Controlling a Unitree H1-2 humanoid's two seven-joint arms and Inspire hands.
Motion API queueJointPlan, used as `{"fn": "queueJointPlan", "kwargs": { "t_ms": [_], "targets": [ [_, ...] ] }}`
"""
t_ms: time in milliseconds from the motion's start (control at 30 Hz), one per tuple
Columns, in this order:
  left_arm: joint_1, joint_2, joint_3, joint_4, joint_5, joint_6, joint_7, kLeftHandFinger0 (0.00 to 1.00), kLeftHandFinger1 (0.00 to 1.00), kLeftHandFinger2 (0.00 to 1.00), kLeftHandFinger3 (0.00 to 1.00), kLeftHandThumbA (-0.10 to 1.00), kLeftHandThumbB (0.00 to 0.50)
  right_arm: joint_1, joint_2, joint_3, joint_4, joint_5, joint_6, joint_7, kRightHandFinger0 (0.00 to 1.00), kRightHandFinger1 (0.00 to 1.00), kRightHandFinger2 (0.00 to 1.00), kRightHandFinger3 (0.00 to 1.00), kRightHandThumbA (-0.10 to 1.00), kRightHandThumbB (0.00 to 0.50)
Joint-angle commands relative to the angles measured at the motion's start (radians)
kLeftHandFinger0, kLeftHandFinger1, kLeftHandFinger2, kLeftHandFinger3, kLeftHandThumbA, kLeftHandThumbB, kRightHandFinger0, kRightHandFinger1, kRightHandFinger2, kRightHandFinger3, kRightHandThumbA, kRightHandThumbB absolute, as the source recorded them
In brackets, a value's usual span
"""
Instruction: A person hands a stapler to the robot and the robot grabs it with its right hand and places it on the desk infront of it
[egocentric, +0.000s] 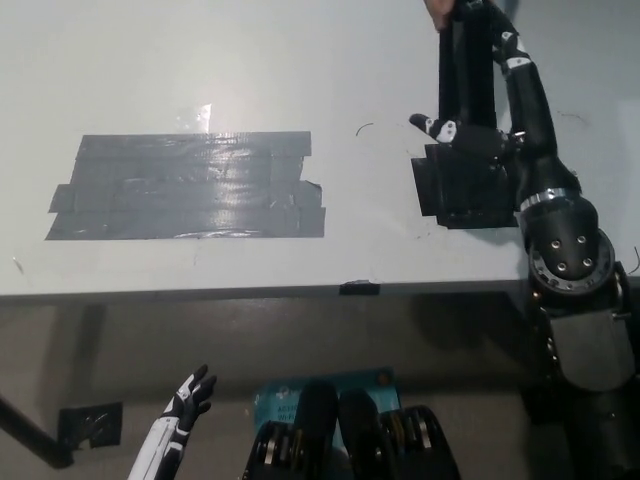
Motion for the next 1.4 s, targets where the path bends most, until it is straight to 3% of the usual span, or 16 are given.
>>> {"fn": "queueJointPlan", "kwargs": {
  "t_ms": [0, 167, 367, 500, 567, 667, 700, 733, 767, 800, 867, 900, 933, 1067, 1167, 1367],
  "targets": [
    [0.001, 0.015, 0.003, -0.037, 0.009, -0.021, -0.007, 1.00, 1.00, 1.00, 1.00, 1.00, 0.500, -0.078, 0.008, 0.011, 0.030, -0.005, 0.007, -0.019, 1.00, 1.00, 1.00, 1.00, 1.00, 0.346],
    [-0.001, 0.021, 0.005, -0.038, 0.015, -0.027, -0.006, 1.00, 1.00, 1.00, 1.00, 1.00, 0.500, -0.116, -0.005, 0.002, 0.108, -0.011, 0.023, -0.041, 1.00, 1.00, 1.00, 1.00, 1.00, 0.381],
    [-0.006, 0.023, 0.011, -0.041, 0.001, -0.022, -0.009, 1.00, 1.00, 1.00, 1.00, 1.00, 0.500, -0.172, -0.007, -0.068, 0.259, 0.053, -0.009, -0.082, 1.00, 1.00, 1.00, 1.00, 1.00, 0.348],
    [-0.007, 0.022, 0.011, -0.041, 0.003, -0.024, -0.009, 1.00, 1.00, 1.00, 1.00, 1.00, 0.500, -0.194, -0.006, -0.095, 0.329, 0.065, -0.018, -0.104, 1.00, 1.00, 1.00, 1.00, 0.94, 0.322],
    [-0.009, 0.024, 0.010, -0.034, 0.005, -0.034, -0.009, 1.00, 1.00, 1.00, 1.00, 1.00, 0.500, -0.207, 0.000, -0.109, 0.366, 0.064, -0.026, -0.131, 1.00, 1.00, 1.00, 1.00, 0.85, 0.329],
    [-0.008, 0.024, 0.010, -0.036, 0.003, -0.028, -0.010, 1.00, 1.00, 1.00, 1.00, 1.00, 0.500, -0.235, 0.007, -0.122, 0.401, 0.053, 0.003, -0.168, 1.00, 1.00, 1.00, 1.00, 0.62, 0.287],
    [-0.007, 0.025, 0.011, -0.039, 0.003, -0.022, -0.011, 1.00, 1.00, 1.00, 1.00, 1.00, 0.500, -0.247, 0.008, -0.123, 0.428, 0.040, 0.006, -0.196, 0.56, 0.60, 0.64, 0.62, 0.16, 0.279],
    [-0.006, 0.026, 0.011, -0.040, 0.002, -0.020, -0.012, 1.00, 1.00, 1.00, 1.00, 1.00, 0.500, -0.250, 0.008, -0.122, 0.438, 0.035, 0.005, -0.205, 0.56, 0.60, 0.64, 0.62, 0.16, 0.279],
    [-0.003, 0.024, 0.010, -0.044, 0.005, -0.012, -0.011, 1.00, 1.00, 1.00, 1.00, 1.00, 0.500, -0.257, 0.006, -0.118, 0.472, 0.024, 0.003, -0.223, 0.28, 0.36, 0.43, 0.41, -0.05, 0.279],
    [-0.003, 0.023, 0.009, -0.046, 0.007, -0.010, -0.010, 1.00, 1.00, 1.00, 1.00, 1.00, 0.500, -0.259, 0.004, -0.115, 0.492, 0.020, -0.006, -0.231, 0.05, 0.17, 0.27, 0.26, -0.10, 0.273],
    [-0.004, 0.023, 0.008, -0.047, 0.011, -0.010, -0.009, 1.00, 1.00, 1.00, 1.00, 1.00, 0.500, -0.255, 0.001, -0.102, 0.507, 0.010, -0.024, -0.235, 0.00, 0.07, 0.34, 0.35, -0.10, 0.280],
    [-0.006, 0.025, 0.009, -0.046, 0.012, -0.010, -0.009, 1.00, 1.00, 1.00, 1.00, 1.00, 0.500, -0.253, 0.003, -0.094, 0.511, 0.007, -0.027, -0.236, 0.00, 0.10, 0.52, 0.54, -0.10, 0.260],
    [-0.009, 0.026, 0.010, -0.041, 0.010, -0.015, -0.009, 1.00, 1.00, 1.00, 1.00, 1.00, 0.500, -0.251, 0.005, -0.089, 0.513, 0.005, -0.028, -0.239, 0.00, 0.17, 0.61, 0.63, -0.10, 0.250],
    [-0.014, 0.024, 0.013, -0.052, 0.005, 0.004, -0.009, 1.00, 1.00, 1.00, 1.00, 1.00, 0.500, -0.252, 0.005, -0.081, 0.529, 0.008, -0.063, -0.264, 0.00, 0.30, 0.77, 0.82, -0.10, 0.223],
    [-0.005, 0.021, 0.014, -0.061, -0.004, 0.022, -0.013, 1.00, 1.00, 1.00, 1.00, 1.00, 0.500, -0.238, 0.009, -0.081, 0.513, 0.011, -0.084, -0.287, 0.00, 0.32, 0.78, 0.83, -0.10, 0.181],
    [-0.010, 0.022, 0.018, -0.055, 0.006, 0.025, -0.004, 1.00, 1.00, 1.00, 1.00, 1.00, 0.500, -0.221, 0.008, -0.062, 0.420, -0.003, -0.103, -0.299, 0.08, 0.45, 0.86, 0.88, -0.10, 0.169]
  ]
}}
